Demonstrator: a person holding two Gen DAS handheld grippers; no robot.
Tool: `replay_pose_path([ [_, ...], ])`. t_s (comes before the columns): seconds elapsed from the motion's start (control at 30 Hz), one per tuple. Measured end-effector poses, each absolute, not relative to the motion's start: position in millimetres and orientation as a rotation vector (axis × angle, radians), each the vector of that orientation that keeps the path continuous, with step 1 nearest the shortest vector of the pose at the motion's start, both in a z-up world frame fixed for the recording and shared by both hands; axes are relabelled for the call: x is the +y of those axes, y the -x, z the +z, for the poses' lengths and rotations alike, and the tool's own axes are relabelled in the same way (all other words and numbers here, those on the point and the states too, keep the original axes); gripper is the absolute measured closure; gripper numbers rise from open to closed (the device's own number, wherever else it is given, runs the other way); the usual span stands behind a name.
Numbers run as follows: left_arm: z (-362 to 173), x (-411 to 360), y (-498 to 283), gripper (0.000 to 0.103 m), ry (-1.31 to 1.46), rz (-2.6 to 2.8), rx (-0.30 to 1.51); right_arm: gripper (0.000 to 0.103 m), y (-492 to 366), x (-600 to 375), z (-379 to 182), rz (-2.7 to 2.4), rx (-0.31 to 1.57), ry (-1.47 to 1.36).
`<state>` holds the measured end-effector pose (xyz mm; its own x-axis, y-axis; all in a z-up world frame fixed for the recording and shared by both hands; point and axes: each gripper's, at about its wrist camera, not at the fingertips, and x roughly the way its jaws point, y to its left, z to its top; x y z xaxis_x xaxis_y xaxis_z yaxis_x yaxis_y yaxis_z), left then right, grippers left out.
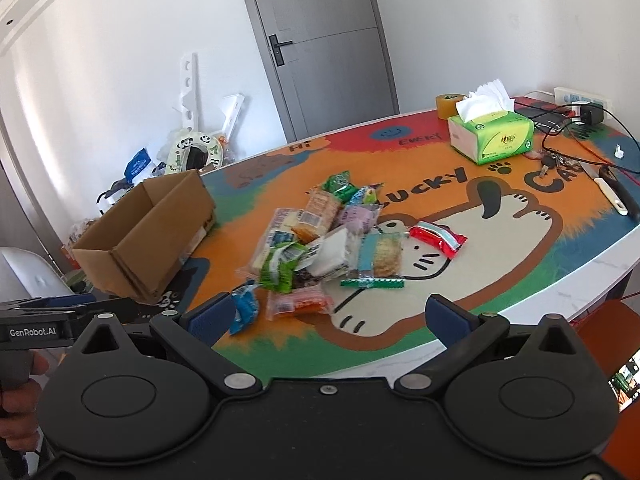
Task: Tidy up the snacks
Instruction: 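Grasp the blue snack bag with the left gripper while the right grasps the orange-red packet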
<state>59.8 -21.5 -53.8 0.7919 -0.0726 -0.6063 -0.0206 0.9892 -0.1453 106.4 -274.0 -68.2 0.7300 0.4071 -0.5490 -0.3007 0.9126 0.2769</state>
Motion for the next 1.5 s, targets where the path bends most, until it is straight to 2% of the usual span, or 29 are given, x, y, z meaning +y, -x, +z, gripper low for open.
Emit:
replay_pose_path([
  [0.27, -71.8, -39.1, -91.3, 0.014, 0.160, -0.064, 0.664, 0.014, -128.6, -280.7, -89.0, 0.380, 0.672, -0.196],
  [0.4, -83.0, -45.2, -106.7, 0.022, 0.176, -0.073, 0.686, 0.022, -137.4, -283.0, -98.5, 0.399, 0.688, -0.224],
  [0.63, -99.8, -52.6, -128.0, 0.034, 0.194, -0.097, 0.712, 0.029, -151.1, -280.1, -111.5, 0.432, 0.701, -0.264],
  [0.97, -122.8, -54.5, -154.3, 0.043, 0.225, -0.116, 0.740, 0.035, -166.8, -271.8, -130.3, 0.460, 0.733, -0.302],
  [1.07, -124.9, -55.6, -157.6, 0.050, 0.213, -0.117, 0.729, 0.035, -170.4, -270.4, -134.1, 0.464, 0.741, -0.315],
  [1.13, -125.2, -55.8, -158.1, 0.059, 0.210, -0.114, 0.726, 0.036, -172.0, -268.0, -135.2, 0.470, 0.741, -0.314],
  [1.47, -124.1, -38.2, -147.3, 0.064, 0.247, -0.122, 0.714, 0.036, -178.0, -241.2, -136.6, 0.527, 0.752, -0.284],
  [1.5, -123.4, -35.2, -145.7, 0.070, 0.252, -0.123, 0.709, 0.036, -178.1, -237.9, -136.3, 0.531, 0.750, -0.279],
])
